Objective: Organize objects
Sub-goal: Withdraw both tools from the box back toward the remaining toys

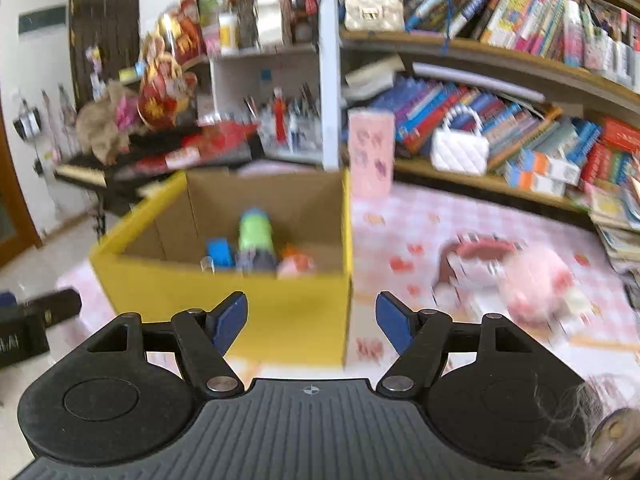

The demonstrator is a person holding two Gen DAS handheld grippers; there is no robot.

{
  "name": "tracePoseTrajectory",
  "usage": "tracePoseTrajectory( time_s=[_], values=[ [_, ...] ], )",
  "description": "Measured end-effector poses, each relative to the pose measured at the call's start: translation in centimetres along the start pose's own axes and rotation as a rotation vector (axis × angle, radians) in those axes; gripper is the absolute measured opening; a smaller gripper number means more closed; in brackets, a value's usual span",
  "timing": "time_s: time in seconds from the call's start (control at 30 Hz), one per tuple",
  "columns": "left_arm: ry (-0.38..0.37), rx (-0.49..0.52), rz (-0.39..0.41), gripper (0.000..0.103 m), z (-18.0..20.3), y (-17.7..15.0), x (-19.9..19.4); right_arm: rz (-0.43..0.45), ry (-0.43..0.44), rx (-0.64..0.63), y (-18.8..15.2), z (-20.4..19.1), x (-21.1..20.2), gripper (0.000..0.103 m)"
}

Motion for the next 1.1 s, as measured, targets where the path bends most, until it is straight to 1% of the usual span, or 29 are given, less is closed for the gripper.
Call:
tracePoseTrajectory(
  time_s=[0.13,0.2,0.33,0.63,0.83,1.1],
  values=[
    [-0.033,0.000,-0.047,0.085,0.4,-1.8,-1.5,-0.064,-0.016,0.001,-2.7,-0.1,-2.6,0.070],
    [-0.055,0.019,-0.063,0.085,0.8,-2.5,-2.2,-0.068,-0.029,-0.018,-3.6,-0.1,-3.7,0.070],
    [-0.100,0.060,-0.057,0.085,1.6,-3.1,-3.8,-0.062,-0.068,-0.017,-4.4,0.2,-5.4,0.070],
    [-0.185,0.074,-0.096,0.085,3.2,-4.8,-6.1,-0.090,-0.136,0.003,-6.6,1.3,-9.0,0.070],
    [-0.284,0.082,-0.112,0.085,5.7,-5.7,-7.0,-0.060,-0.241,0.026,-6.6,3.6,-11.5,0.070],
    [-0.405,0.099,-0.115,0.085,9.1,-6.2,-7.8,-0.065,-0.349,0.034,-7.3,6.3,-14.3,0.070]
  ],
)
Point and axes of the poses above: each gripper's, at about its wrist camera, not at the fingertips, and x roughly the way its jaws point, z to its right, y to its top, the point moved 8 cm from there along x, roughly the way its jaws point, and after that the axes turned 15 degrees about z, right-handed, at the moved point
